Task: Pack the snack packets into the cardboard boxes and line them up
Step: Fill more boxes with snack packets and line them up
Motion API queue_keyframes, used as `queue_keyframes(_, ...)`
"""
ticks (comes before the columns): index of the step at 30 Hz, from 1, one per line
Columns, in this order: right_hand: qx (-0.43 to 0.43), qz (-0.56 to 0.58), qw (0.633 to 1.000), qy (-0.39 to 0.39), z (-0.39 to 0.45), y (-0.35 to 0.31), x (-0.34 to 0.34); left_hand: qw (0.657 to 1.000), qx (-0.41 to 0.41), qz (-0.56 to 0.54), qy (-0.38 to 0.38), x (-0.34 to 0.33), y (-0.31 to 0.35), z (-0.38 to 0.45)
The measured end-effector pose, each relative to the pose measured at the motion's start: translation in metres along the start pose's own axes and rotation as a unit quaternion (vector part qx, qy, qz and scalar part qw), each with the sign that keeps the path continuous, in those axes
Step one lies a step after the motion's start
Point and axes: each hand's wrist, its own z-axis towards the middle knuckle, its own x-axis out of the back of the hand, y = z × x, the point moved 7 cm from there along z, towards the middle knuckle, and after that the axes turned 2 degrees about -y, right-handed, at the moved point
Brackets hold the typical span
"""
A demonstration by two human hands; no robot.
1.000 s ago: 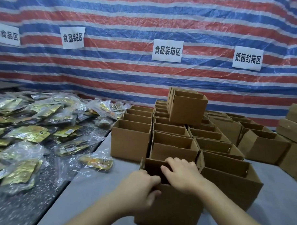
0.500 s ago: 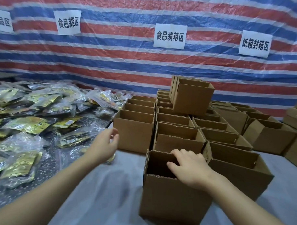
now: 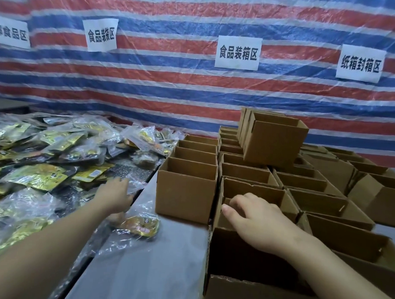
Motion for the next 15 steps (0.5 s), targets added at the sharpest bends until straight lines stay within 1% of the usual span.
queue_keyframes(2, 0.014, 0.016, 1.000, 0.006, 0.013, -0.006, 0.002, 0.999, 0.034, 0.016, -0.028, -0.006, -0.017, 0.017)
queue_keyframes(4, 0.028, 0.038, 0.999, 0.013, 0.020, -0.011, 0.001, 0.994, 0.081, 0.017, -0.077, -0.021, -0.041, 0.030)
queue_keyframes(6, 0.037, 0.047, 0.998, 0.013, 0.025, -0.014, -0.001, 0.983, 0.121, -0.020, -0.135, -0.043, -0.060, 0.035)
queue_keyframes(7, 0.041, 0.045, 0.998, 0.006, 0.027, -0.016, -0.004, 0.981, 0.130, -0.032, -0.143, -0.052, -0.066, 0.036)
queue_keyframes(10, 0.056, 0.033, 0.998, -0.015, 0.032, -0.017, -0.008, 0.985, 0.138, -0.005, -0.104, -0.060, -0.079, 0.041)
queue_keyframes(13, 0.060, 0.046, 0.997, -0.014, 0.037, -0.016, -0.008, 0.985, 0.124, 0.044, -0.116, -0.054, -0.081, 0.041)
queue_keyframes(15, 0.066, 0.060, 0.996, -0.009, 0.042, -0.017, -0.008, 0.987, 0.108, 0.052, -0.108, -0.054, -0.075, 0.037)
